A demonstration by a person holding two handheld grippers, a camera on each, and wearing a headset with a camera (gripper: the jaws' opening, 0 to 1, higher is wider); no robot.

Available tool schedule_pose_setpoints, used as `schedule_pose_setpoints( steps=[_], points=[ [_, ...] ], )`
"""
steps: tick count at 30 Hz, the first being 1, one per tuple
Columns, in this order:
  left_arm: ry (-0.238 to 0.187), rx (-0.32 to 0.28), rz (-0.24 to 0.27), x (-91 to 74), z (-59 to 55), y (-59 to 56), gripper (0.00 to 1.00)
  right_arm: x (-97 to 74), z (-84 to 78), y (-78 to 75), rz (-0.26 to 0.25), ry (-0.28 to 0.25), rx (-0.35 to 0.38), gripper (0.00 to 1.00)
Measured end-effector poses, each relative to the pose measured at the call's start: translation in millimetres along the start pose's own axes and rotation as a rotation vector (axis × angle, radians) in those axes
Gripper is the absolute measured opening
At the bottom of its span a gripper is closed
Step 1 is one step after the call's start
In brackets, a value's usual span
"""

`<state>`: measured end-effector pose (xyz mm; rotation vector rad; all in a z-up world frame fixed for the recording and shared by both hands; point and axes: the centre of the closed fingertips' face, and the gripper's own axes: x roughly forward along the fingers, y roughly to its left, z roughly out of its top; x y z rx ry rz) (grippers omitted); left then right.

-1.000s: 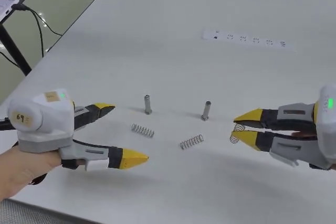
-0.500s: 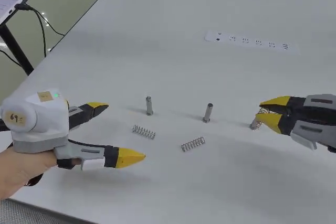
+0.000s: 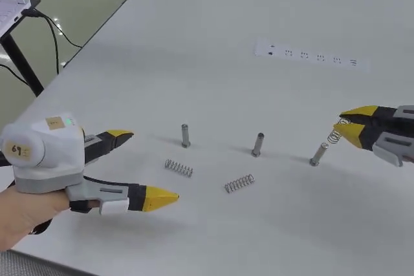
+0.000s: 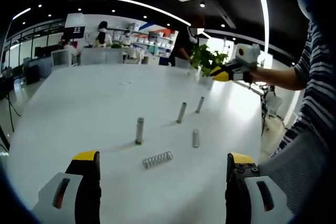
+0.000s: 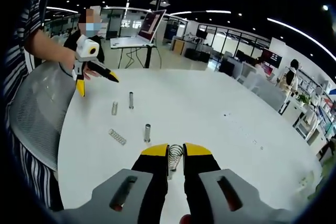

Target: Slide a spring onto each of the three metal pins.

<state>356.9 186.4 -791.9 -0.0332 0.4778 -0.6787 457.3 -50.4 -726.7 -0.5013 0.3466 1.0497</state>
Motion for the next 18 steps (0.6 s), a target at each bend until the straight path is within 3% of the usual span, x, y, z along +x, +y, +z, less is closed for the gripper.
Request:
schedule_pose_setpoints(
  steps=[18],
  points=[
    [-0.001,-0.016,0.009,-3.4,-2.5,1.7,0.98,14.0,-15.0,-5.7,-0.008,0.036,0.055,0.07]
  ],
)
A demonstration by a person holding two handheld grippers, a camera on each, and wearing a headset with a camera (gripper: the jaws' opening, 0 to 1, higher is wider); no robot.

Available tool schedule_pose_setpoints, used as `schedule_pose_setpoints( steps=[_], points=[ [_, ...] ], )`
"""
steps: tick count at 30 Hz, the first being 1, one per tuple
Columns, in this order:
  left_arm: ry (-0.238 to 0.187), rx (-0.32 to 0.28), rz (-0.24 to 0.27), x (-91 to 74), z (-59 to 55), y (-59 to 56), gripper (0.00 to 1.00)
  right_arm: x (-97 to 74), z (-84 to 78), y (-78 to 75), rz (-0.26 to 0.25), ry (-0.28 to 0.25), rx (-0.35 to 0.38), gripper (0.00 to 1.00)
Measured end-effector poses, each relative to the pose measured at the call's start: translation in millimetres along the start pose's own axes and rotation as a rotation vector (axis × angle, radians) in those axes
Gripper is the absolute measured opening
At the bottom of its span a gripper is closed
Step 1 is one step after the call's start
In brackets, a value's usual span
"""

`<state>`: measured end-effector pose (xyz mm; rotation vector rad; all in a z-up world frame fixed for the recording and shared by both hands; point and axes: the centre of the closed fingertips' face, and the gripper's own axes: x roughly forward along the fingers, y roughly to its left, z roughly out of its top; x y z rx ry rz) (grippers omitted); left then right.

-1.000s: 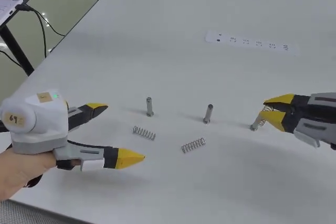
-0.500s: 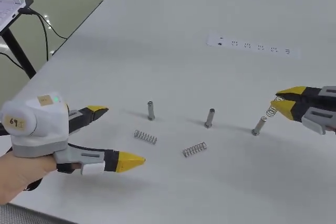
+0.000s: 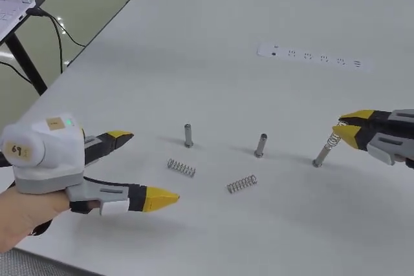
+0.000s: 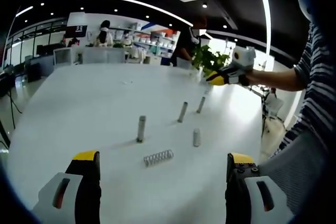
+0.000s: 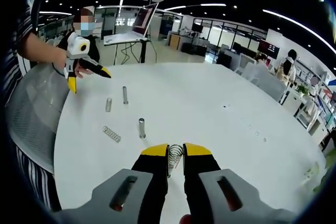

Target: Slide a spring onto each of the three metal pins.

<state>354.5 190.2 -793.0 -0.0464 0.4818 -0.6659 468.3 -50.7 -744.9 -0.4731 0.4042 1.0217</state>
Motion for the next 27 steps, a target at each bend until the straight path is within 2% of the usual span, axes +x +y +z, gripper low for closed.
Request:
schedule_pose_setpoints(
  steps=[12,19,27],
  points=[
    [-0.006,-0.005,-0.003,1.7,2.2,-0.5,0.98,5.9,-7.8,1.6,0.005,0.021,-0.011,0.07],
    [-0.003,-0.011,-0.001,0.4,-0.4,-0.6,0.98,8.4,-12.5,2.1,0.008,0.029,-0.004,0.07],
    [-0.002,-0.018,0.008,-1.6,-2.7,1.2,0.98,15.2,-25.2,6.1,0.016,0.059,-0.002,0.07]
  ],
)
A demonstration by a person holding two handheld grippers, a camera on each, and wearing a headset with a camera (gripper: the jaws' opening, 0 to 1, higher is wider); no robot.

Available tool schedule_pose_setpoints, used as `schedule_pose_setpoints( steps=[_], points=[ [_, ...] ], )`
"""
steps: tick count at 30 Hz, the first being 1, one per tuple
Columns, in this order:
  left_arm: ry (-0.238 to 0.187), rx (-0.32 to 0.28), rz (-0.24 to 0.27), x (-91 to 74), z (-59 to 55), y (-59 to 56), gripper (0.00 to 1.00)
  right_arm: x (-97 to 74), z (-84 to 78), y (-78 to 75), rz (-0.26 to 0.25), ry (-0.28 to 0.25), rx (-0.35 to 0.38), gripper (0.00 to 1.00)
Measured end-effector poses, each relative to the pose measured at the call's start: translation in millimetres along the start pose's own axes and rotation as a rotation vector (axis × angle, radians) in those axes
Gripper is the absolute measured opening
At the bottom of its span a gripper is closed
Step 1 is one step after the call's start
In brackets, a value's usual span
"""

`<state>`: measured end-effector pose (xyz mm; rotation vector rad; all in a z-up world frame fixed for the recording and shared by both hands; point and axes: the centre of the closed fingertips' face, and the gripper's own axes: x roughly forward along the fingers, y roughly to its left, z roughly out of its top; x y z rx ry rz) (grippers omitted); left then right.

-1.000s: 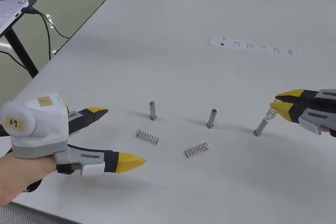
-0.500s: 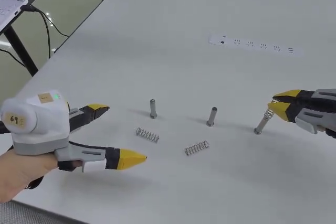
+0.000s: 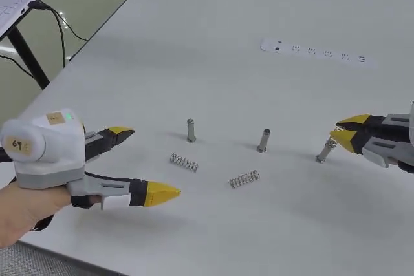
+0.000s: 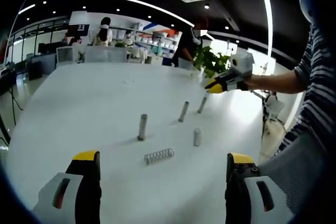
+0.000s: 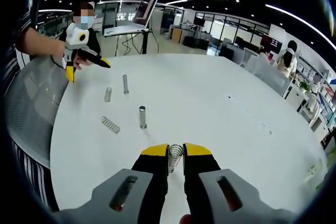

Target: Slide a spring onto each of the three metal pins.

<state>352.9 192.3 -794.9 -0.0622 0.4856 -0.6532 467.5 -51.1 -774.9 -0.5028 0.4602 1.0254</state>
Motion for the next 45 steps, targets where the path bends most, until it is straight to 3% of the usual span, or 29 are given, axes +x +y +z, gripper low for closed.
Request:
schedule_pose_setpoints(
  steps=[18,34,45],
  points=[
    [-0.004,-0.002,0.001,-2.0,0.8,-2.4,0.97,17.6,-37.2,3.8,-0.003,0.092,0.022,0.07],
    [-0.003,0.0,-0.007,-1.5,0.5,-5.5,0.97,16.6,-36.3,4.0,-0.003,0.09,0.071,0.09],
    [-0.008,0.001,-0.006,-3.4,2.3,-4.4,0.97,9.2,-27.7,2.6,-0.027,0.06,0.113,0.19]
  ],
)
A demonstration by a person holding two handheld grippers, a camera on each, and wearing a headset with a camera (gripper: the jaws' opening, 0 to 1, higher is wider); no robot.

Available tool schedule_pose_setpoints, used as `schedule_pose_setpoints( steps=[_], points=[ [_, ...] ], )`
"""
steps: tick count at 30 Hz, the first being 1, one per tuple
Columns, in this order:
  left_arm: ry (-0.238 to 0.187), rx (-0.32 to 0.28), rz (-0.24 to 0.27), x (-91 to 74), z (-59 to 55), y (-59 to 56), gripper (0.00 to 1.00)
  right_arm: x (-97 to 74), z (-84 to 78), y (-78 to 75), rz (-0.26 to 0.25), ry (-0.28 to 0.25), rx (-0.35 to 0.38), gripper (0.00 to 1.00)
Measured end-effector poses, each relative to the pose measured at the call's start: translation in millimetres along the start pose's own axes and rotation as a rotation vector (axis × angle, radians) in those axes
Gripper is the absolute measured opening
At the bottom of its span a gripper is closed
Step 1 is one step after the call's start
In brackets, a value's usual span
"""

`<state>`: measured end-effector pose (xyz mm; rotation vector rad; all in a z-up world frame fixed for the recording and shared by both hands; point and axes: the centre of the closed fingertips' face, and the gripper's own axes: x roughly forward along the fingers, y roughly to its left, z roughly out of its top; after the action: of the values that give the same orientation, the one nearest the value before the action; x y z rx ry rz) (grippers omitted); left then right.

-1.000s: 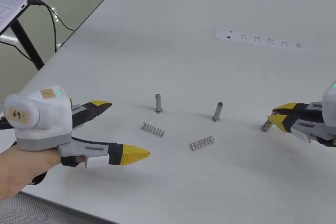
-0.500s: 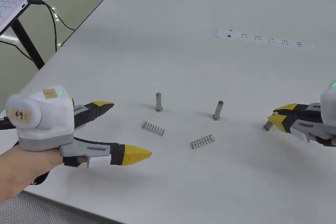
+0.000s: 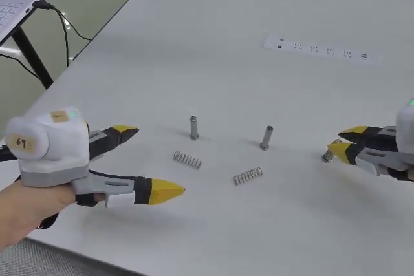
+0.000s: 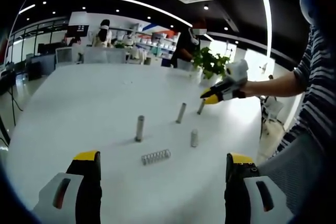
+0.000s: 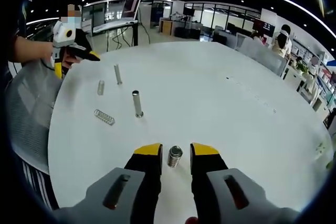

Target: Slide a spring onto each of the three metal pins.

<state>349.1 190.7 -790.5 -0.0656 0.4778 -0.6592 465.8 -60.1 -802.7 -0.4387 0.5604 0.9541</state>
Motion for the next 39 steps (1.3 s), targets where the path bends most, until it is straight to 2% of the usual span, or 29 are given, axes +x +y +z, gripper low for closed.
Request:
schedule_pose_setpoints(
  steps=[8,13,17,21,26,32,39],
  points=[
    [0.0,0.004,-0.001,-0.3,1.5,0.8,0.97,-5.7,6.4,4.9,0.017,-0.026,0.054,0.2],
    [0.004,0.004,-0.007,1.8,0.9,-1.1,0.96,-12.9,15.7,11.5,0.02,-0.053,0.047,0.22],
    [0.007,0.005,-0.01,2.8,-0.2,-1.9,0.97,-18.0,26.4,18.9,0.035,-0.072,0.01,0.21],
    [0.008,0.004,-0.013,3.1,-0.5,-2.8,0.96,-20.9,35.4,30.8,0.085,-0.071,-0.037,0.19],
    [0.006,0.003,-0.013,2.3,-0.6,-3.2,0.97,-19.5,40.8,47.8,0.143,-0.046,-0.14,0.2],
    [0.01,0.002,-0.013,1.8,-2.7,-4.2,0.96,-13.3,33.5,68.8,0.228,0.026,-0.241,0.21],
    [0.008,0.012,-0.023,2.6,1.5,-6.9,0.97,-1.1,20.9,89.1,0.315,0.121,-0.437,0.19]
  ],
)
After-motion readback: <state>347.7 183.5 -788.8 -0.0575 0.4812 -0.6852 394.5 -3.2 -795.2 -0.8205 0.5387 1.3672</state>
